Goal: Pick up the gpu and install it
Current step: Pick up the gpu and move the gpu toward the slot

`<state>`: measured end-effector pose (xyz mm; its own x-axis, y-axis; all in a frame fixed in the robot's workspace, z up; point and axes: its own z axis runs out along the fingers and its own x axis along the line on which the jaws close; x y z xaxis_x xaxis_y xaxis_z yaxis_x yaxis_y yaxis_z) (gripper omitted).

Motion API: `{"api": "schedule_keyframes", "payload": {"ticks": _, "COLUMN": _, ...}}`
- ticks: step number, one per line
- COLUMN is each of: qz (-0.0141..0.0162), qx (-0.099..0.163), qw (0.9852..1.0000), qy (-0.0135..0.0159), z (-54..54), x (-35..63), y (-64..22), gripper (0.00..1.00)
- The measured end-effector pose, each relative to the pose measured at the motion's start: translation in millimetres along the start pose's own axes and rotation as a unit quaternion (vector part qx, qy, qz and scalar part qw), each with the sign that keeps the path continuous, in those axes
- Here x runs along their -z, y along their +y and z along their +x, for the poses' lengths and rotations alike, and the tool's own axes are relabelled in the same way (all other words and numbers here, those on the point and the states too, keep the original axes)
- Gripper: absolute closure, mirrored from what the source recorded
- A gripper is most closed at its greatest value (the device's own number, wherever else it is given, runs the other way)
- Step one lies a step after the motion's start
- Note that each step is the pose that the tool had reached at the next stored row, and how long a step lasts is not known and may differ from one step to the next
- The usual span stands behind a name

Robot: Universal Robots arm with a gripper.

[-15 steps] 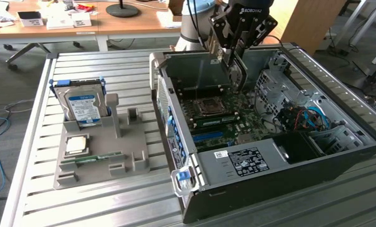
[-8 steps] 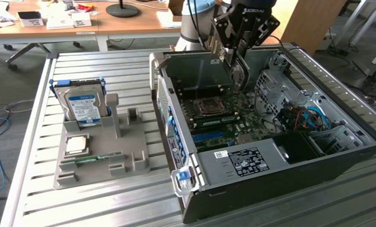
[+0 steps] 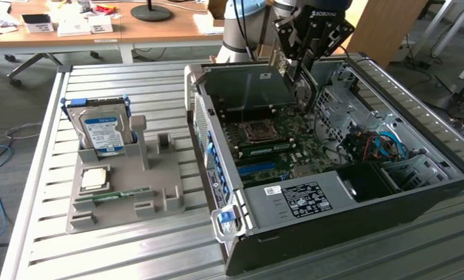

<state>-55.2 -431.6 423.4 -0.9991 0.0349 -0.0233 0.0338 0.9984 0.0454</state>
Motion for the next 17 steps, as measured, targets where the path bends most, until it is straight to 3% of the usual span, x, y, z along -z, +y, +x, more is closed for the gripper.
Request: {"api": "schedule_keyframes", "payload": {"ticks": 17, "qz": -0.0001, "qx": 0.000, "qw": 1.0000, "qy": 0.0000, "z": -56.9, "x": -2.8, "y": 1.8, "gripper": 0.73}}
